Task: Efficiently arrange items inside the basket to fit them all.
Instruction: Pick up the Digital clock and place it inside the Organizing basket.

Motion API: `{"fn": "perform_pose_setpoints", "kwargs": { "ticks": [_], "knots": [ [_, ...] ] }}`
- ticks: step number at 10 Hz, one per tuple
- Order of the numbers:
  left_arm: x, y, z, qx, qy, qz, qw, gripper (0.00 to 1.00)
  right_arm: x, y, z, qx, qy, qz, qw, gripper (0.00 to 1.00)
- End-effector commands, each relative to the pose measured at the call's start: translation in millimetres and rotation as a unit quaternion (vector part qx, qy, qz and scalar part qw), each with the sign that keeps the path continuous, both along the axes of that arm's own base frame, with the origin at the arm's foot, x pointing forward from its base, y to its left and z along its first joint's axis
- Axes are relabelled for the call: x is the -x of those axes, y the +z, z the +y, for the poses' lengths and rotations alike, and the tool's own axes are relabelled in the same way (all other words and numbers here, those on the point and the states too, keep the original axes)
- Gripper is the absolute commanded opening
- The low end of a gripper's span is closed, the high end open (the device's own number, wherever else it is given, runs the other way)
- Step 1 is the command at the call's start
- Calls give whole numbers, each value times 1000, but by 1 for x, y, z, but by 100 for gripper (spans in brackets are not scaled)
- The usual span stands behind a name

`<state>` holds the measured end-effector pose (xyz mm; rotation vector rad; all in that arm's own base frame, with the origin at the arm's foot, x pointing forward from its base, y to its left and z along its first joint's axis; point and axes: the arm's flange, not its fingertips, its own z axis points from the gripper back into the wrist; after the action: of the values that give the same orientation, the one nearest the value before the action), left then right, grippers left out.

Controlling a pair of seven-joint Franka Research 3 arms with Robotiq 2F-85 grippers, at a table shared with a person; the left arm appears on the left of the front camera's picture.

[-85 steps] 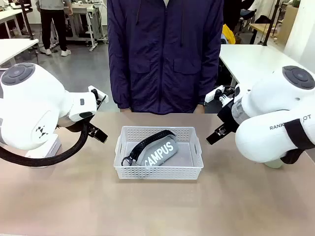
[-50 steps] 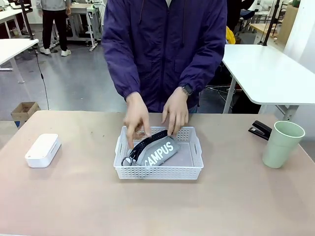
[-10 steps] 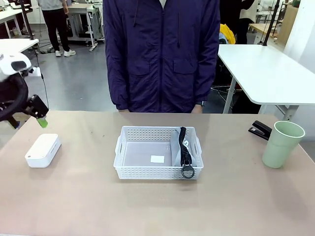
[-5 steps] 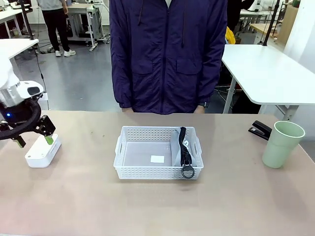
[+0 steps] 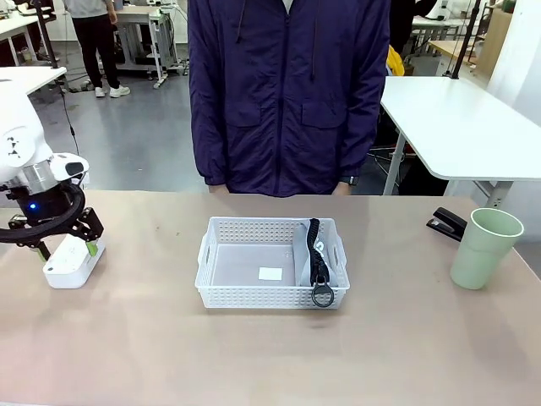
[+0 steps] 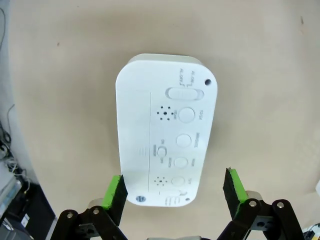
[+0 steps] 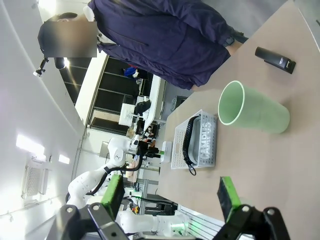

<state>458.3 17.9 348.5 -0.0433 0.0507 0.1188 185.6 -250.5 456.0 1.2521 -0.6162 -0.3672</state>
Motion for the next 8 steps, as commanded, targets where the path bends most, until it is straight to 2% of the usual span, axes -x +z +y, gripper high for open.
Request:
{"fn": "perform_pose_setpoints", "kwargs": {
  "ticks": [1, 6, 8],
  "knots": [
    [-16, -11, -1, -21, 15, 19, 999, 100, -2, 2, -1, 1, 0, -17, 1000, 100],
    [-31, -33, 3, -30, 29, 46, 998, 100, -2, 2, -1, 1, 0, -17, 1000, 100],
    [-31, -29, 11, -38, 40, 38, 998, 100, -2, 2, -1, 1, 0, -17, 1000, 100]
  ]
}}
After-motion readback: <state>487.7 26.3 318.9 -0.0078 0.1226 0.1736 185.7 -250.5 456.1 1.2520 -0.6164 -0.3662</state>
